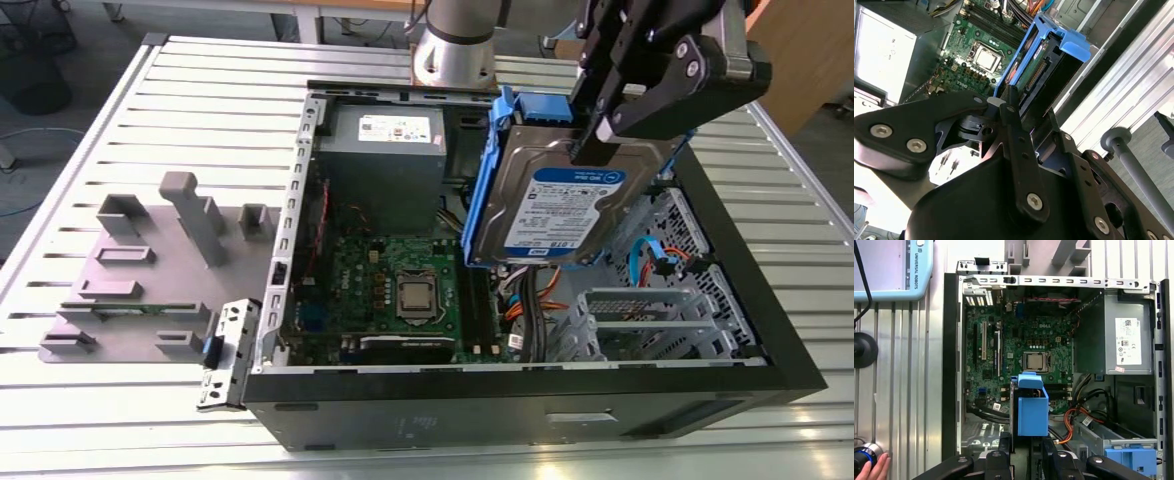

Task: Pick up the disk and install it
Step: 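Pick up the disk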

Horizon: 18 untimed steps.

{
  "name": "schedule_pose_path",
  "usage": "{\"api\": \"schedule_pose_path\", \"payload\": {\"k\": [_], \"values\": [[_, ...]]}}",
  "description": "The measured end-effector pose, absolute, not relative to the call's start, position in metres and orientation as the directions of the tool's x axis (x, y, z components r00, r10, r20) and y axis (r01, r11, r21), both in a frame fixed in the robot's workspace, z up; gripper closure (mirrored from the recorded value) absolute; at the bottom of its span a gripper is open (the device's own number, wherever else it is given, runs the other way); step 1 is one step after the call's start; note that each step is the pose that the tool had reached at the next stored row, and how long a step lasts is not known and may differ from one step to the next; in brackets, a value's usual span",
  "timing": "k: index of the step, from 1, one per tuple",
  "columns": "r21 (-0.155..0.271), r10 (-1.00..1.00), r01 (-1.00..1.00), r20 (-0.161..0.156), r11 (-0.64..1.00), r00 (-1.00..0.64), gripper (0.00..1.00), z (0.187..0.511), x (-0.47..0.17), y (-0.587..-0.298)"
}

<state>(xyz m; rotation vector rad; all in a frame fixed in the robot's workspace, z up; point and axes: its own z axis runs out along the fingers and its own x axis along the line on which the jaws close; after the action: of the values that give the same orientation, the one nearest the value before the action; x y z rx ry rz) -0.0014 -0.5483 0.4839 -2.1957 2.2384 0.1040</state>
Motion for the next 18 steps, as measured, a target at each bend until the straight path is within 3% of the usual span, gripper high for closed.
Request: {"api": "schedule_pose_path", "payload": {"k": [18], "values": [[0.044, -0.999, -0.999, -0.048, 0.018, -0.020, 0.65, 0.484, -0.001, -0.562]]}}
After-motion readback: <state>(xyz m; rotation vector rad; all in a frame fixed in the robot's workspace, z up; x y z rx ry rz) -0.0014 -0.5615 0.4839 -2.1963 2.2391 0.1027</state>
